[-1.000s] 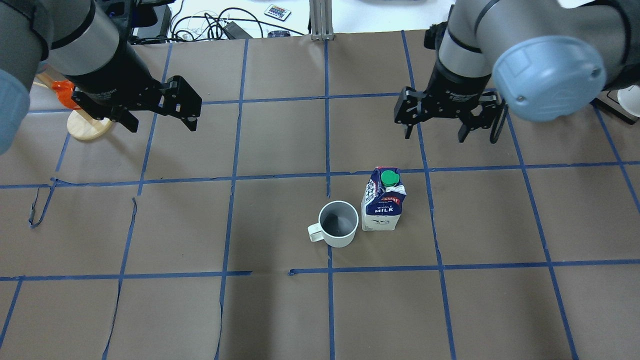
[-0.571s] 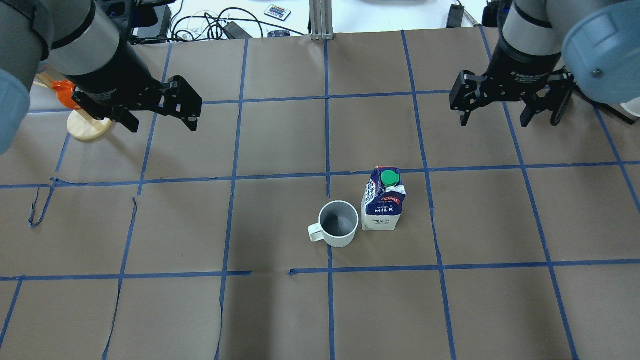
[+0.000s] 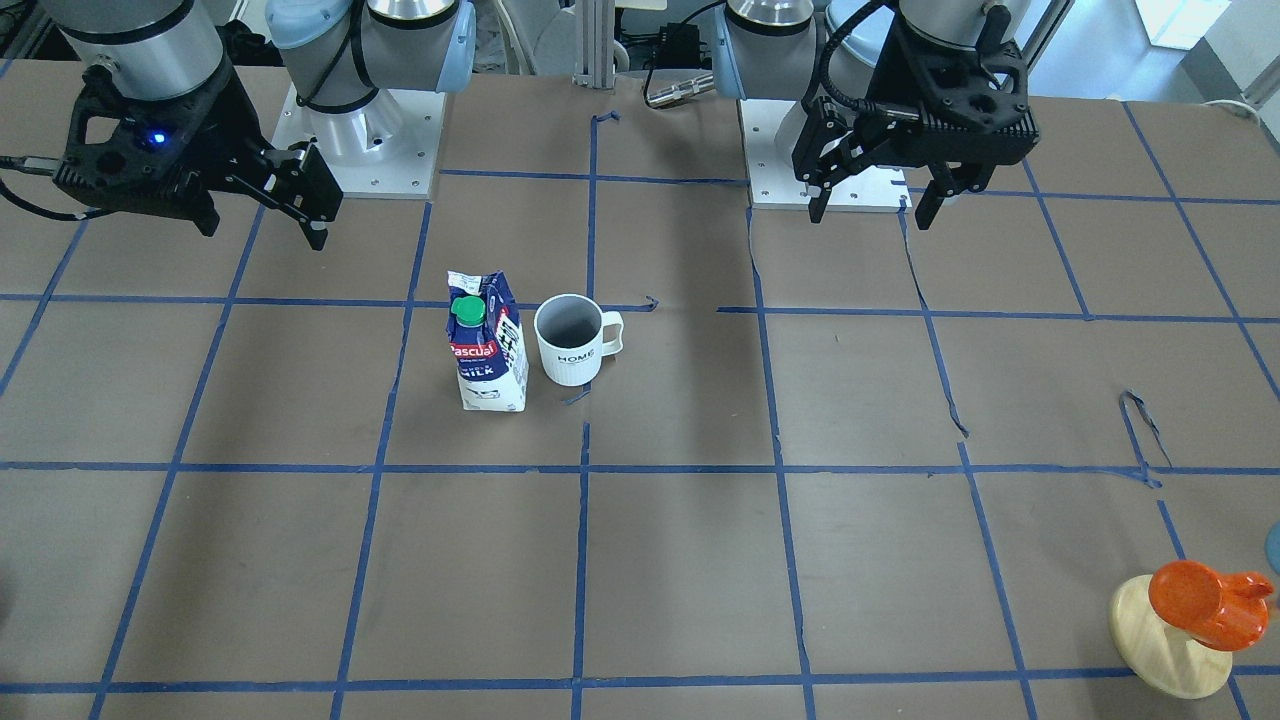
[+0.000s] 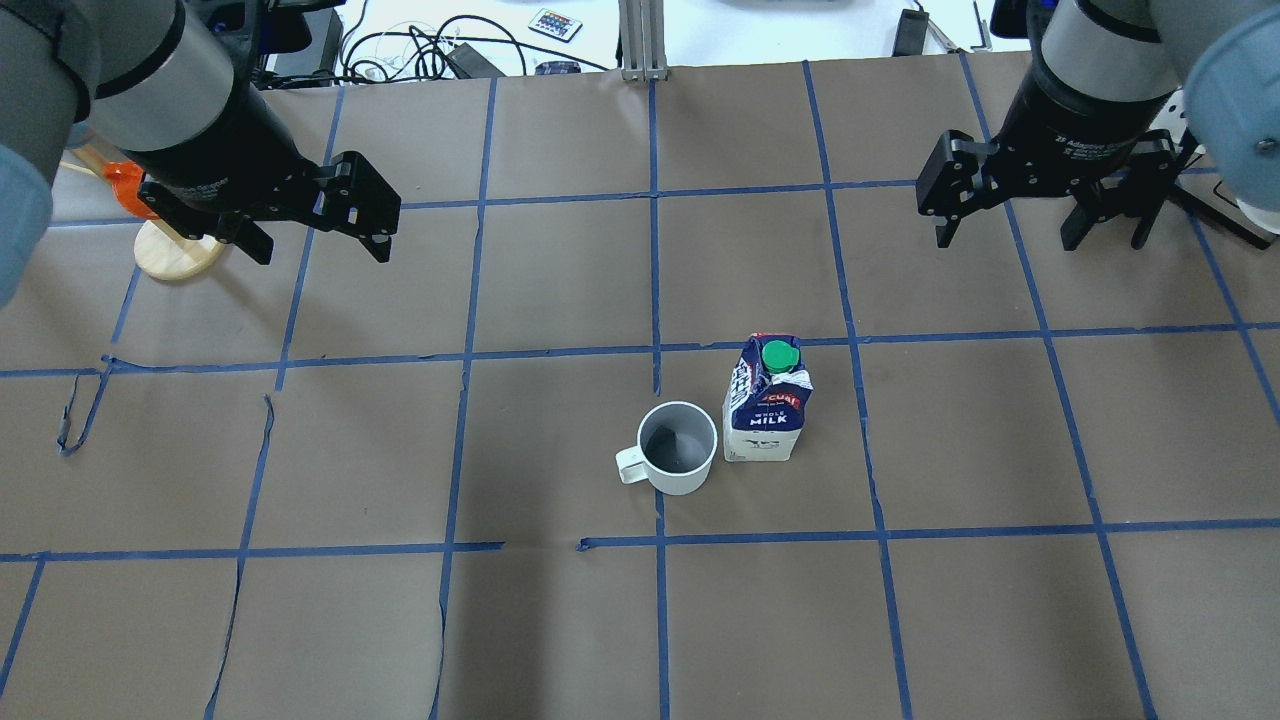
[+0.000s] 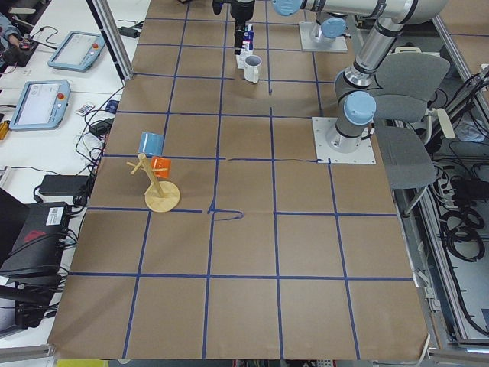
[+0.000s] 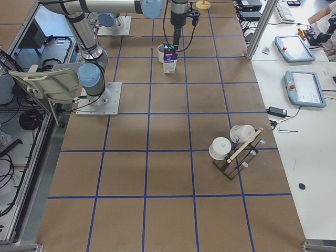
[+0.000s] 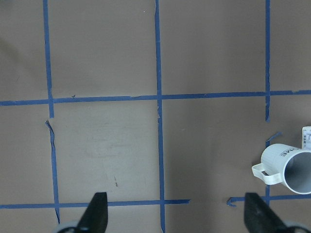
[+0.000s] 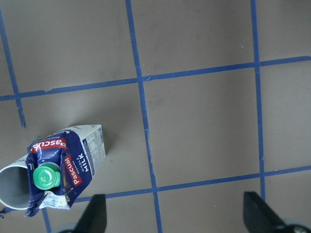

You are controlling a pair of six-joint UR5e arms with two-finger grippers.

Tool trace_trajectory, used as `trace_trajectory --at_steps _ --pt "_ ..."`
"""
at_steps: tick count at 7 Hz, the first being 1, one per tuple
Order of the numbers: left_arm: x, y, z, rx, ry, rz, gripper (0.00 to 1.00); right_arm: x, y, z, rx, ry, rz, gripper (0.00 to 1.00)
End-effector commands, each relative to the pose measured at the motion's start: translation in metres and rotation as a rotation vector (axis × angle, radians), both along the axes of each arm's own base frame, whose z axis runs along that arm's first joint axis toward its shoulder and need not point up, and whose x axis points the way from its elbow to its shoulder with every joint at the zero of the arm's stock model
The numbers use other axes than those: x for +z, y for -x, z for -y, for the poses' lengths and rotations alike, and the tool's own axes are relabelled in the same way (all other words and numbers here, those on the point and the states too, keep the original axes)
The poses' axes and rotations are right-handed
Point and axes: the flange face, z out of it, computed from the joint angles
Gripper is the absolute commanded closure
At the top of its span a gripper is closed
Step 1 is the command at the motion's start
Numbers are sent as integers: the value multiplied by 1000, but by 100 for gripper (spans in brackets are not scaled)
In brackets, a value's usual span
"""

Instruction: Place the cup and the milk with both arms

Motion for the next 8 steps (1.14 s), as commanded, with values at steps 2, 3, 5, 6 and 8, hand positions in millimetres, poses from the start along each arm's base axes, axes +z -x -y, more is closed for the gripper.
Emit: trace_trajectory --at_steps 2,3,5,6,8 --pt "0 1 0 -9 0 -1 0 -1 -8 -2 -2 -5 79 0" --pt "1 1 0 -9 1 -2 0 -2 -8 -2 -2 -6 78 0" --pt "0 1 0 -11 0 -2 0 -1 -7 -3 -2 -8 76 0" --pt "0 1 0 -9 1 -2 0 -1 -6 -5 -7 -18 63 0" --pt "1 1 0 -9 3 -2 0 3 -3 -8 -8 -31 14 0"
